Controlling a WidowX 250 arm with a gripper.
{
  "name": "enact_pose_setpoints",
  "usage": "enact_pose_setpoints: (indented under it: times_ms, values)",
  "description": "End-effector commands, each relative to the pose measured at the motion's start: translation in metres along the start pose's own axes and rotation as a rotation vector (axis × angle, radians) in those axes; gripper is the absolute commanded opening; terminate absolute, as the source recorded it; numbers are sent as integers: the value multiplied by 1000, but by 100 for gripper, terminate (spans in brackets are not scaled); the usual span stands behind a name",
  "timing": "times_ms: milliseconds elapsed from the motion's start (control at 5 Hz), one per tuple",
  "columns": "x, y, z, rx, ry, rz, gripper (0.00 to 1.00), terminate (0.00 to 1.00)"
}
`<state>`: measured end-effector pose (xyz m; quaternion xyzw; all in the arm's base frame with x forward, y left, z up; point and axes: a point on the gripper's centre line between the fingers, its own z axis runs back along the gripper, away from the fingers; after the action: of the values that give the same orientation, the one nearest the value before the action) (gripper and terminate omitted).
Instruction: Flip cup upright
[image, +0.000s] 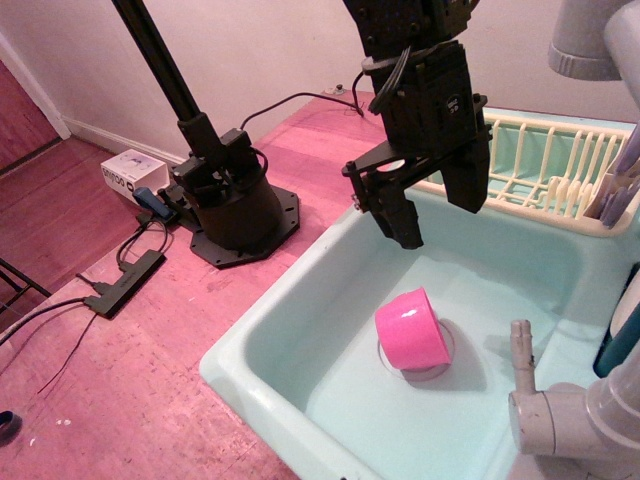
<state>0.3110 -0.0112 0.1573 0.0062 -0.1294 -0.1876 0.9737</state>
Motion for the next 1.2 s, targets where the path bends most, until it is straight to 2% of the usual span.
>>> enact_pose_setpoints:
  times_ms: [0, 600, 1000]
  values:
    - [0, 0, 0, 0, 0, 0, 100, 0]
    - [20, -13, -19, -49, -25, -64, 100, 0]
    - [30, -30, -30, -134, -8, -120, 100, 0]
